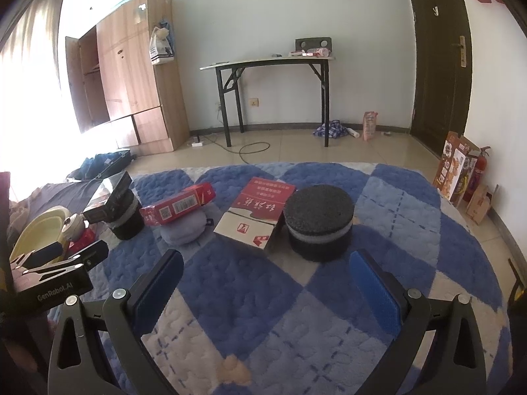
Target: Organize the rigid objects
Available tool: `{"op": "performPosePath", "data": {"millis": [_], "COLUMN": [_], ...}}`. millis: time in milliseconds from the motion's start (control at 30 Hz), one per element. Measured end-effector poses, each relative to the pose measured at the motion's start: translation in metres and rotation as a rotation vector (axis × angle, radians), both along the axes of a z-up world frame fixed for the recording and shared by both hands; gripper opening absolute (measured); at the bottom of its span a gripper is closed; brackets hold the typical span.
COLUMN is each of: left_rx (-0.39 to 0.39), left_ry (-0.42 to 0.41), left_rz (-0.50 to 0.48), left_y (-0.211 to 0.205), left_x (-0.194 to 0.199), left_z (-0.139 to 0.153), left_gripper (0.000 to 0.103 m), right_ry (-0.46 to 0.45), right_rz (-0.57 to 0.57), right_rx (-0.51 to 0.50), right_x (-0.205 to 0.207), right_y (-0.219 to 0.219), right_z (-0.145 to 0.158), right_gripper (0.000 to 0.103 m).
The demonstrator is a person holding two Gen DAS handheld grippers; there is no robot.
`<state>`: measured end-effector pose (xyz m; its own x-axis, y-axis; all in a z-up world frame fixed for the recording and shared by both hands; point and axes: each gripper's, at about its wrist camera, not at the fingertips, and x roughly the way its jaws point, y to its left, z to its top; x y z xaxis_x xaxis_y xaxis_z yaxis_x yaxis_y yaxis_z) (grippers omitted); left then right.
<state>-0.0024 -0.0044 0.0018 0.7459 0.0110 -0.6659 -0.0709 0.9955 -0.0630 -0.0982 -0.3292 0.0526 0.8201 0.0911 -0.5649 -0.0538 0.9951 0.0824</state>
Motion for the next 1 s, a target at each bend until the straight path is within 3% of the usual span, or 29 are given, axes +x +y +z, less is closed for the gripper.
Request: {"op": "performPosePath", "data": {"millis": [1000], "left_rx": [0.004], "left_ry": [-0.007], "left_rz": [0.0], "left_y": [0.0002], "left_x": [-0.0017], "left_z": [0.0025], "left_gripper": [0.103], "right_ry": [0.003], "right_rz": [-0.006], "right_rx": [0.007], "right_x": [0.001], "right_y": [-0.0004], "right_z": [-0.0001], "right_gripper": [0.103]}}
